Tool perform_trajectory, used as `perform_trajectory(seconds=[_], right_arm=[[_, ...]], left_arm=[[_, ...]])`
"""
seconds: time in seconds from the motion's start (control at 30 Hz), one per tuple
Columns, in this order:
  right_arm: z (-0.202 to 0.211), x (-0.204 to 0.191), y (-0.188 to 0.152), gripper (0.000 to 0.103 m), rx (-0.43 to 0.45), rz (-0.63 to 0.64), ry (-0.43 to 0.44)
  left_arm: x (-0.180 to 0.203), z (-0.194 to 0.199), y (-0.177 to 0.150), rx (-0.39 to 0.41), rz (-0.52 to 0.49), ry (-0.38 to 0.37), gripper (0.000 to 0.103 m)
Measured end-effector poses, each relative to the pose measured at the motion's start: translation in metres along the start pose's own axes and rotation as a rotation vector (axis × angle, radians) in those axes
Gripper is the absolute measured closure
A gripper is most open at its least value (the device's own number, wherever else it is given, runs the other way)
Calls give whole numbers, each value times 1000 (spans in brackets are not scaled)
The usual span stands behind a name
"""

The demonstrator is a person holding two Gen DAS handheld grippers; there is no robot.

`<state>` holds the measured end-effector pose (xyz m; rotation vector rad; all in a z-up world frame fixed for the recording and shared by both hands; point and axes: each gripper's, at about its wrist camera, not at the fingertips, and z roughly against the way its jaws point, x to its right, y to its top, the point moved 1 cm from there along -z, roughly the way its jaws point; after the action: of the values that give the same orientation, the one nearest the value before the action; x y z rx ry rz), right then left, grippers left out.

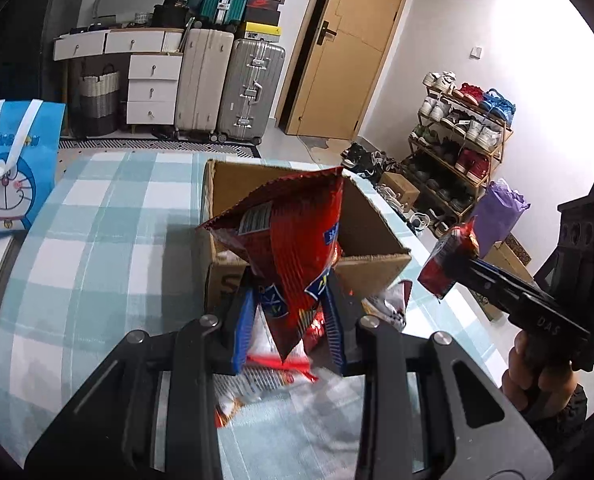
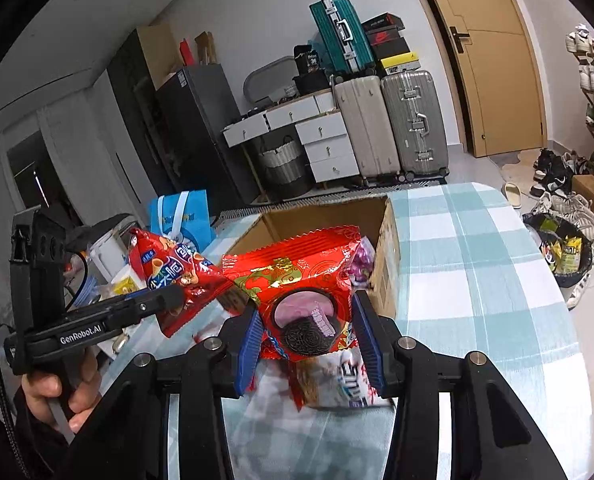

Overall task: Organize snacks
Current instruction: 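Carry both held packs over the cardboard box and open both grippers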

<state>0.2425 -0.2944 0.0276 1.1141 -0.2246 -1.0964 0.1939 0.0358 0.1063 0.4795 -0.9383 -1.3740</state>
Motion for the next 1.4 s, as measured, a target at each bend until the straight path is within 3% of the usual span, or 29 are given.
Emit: perform_trajectory(seconds=[0.37,0.9,1.4], right_arm=[[-18,3,17,59,10,-27,-13],[-59,8,32,59,5,-26,-18],[-93,19,37,59,-36,0,-41]], left_arm=[[-2,-24,24,-1,-17,-8,75],[-10,-64,47,4,-30,41,75],[-10,-111,53,-30,-64,67,79]])
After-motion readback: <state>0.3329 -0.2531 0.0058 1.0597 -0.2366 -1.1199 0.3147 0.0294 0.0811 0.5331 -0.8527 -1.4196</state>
